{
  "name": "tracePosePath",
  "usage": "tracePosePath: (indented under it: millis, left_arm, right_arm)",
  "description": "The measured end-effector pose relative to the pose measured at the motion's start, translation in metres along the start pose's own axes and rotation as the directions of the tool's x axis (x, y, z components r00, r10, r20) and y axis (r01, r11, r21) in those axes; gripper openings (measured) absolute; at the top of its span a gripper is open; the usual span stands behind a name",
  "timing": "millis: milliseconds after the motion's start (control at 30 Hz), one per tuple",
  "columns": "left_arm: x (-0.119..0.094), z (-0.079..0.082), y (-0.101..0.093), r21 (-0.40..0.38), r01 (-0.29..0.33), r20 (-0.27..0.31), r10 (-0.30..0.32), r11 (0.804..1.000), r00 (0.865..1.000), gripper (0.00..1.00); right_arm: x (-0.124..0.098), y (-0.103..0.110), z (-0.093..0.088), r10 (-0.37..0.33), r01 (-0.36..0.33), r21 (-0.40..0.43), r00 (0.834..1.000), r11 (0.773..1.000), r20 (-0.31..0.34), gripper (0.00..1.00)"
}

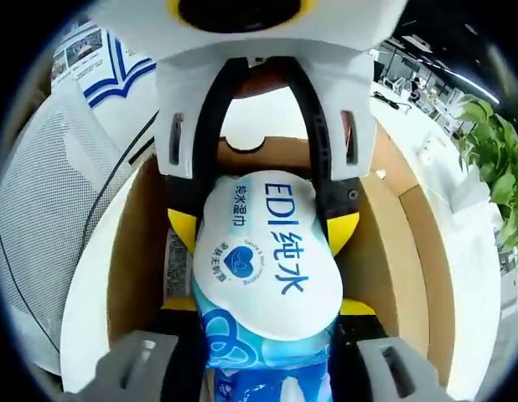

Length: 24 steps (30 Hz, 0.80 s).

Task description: Operate the shoe box by opening the lid, removing the specified soft item, and placing it in the target area until the item is outside and the box remains undamaged.

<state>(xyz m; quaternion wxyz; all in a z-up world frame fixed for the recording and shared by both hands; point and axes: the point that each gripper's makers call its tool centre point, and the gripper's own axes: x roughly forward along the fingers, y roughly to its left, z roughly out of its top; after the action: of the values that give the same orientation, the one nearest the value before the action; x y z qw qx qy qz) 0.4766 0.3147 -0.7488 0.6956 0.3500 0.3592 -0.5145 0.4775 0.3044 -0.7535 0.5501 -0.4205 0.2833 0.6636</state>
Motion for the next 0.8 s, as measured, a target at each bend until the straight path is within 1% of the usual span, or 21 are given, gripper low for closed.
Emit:
tracePosePath:
  millis: [133, 333, 500, 533, 567, 800]
  left_arm:
    - [0.002, 0.001, 0.000, -0.004, 0.008, -0.005, -0.008, 1.000, 1.000, 0.59]
    - [-0.009, 0.009, 0.001, 0.000, 0.003, 0.004, -0.003, 1.000, 1.000, 0.59]
    - [-0.016, 0.017, 0.000, 0.012, 0.002, 0.005, -0.002, 1.000, 1.000, 0.58]
    - [-0.017, 0.018, 0.001, 0.014, 0.002, 0.005, -0.002, 1.000, 1.000, 0.58]
    - [-0.019, 0.020, 0.000, 0.018, -0.001, 0.006, 0.001, 1.000, 1.000, 0.58]
    - [-0.028, 0.029, 0.002, 0.035, -0.010, 0.006, 0.010, 0.999, 1.000, 0.58]
  right_arm:
    - [-0.002, 0.003, 0.000, 0.005, -0.005, 0.000, 1.000, 1.000, -0.002, 0.55]
    - [-0.014, 0.004, 0.007, -0.001, 0.001, -0.008, 1.000, 1.000, 0.004, 0.55]
    - [-0.024, 0.006, 0.008, -0.008, 0.008, -0.004, 1.000, 1.000, 0.006, 0.55]
    - [-0.020, 0.005, 0.006, -0.009, 0.009, -0.003, 1.000, 1.000, 0.007, 0.55]
    - [-0.021, 0.005, 0.006, -0.013, 0.013, -0.004, 1.000, 1.000, 0.008, 0.55]
    - [-0.037, 0.005, 0.009, -0.033, 0.033, -0.003, 0.999, 0.999, 0.011, 0.55]
